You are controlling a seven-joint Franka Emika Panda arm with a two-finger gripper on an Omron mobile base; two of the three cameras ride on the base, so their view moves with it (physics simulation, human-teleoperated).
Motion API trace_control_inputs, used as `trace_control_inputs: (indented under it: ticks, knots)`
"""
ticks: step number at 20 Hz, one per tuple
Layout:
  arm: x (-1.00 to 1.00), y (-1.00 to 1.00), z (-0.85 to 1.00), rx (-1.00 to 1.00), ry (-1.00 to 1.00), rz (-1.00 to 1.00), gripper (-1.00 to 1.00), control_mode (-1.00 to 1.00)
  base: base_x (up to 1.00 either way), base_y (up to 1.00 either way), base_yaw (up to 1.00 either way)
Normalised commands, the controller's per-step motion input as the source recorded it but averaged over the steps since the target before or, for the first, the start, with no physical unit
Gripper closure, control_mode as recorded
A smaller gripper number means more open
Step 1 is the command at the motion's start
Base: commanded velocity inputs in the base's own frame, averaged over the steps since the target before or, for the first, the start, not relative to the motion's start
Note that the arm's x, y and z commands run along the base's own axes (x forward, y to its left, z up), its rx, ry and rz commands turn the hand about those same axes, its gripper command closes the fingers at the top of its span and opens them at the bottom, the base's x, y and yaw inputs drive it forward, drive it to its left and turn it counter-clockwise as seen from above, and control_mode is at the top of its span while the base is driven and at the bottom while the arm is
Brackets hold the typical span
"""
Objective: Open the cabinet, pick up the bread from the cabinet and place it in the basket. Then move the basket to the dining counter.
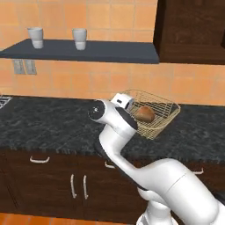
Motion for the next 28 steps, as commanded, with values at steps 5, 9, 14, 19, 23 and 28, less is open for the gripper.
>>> trace_control_inputs:
  ticks: [5, 9, 14, 19, 23, 28]
  knots:
    - [0.0, 0.0, 0.0, 0.0, 0.0, 0.0, 1.0, 1.0, -0.26, 0.51, 0.98]
    - [0.0, 0.0, 0.0, 0.0, 0.0, 0.0, 1.0, 1.0, -0.2, 0.43, 0.99]
    - [0.0, 0.0, 0.0, 0.0, 0.0, 0.0, 1.0, 1.0, -0.11, 0.15, 1.0]
    - [0.0, 0.0, 0.0, 0.0, 0.0, 0.0, 1.0, 1.0, 0.04, -0.01, 1.0]
    - [0.0, 0.0, 0.0, 0.0, 0.0, 0.0, 1.0, 1.0, 0.23, 0.34, 0.83]
    - [0.0, 0.0, 0.0, 0.0, 0.0, 0.0, 1.0, 1.0, 0.47, 1.0, 0.21]
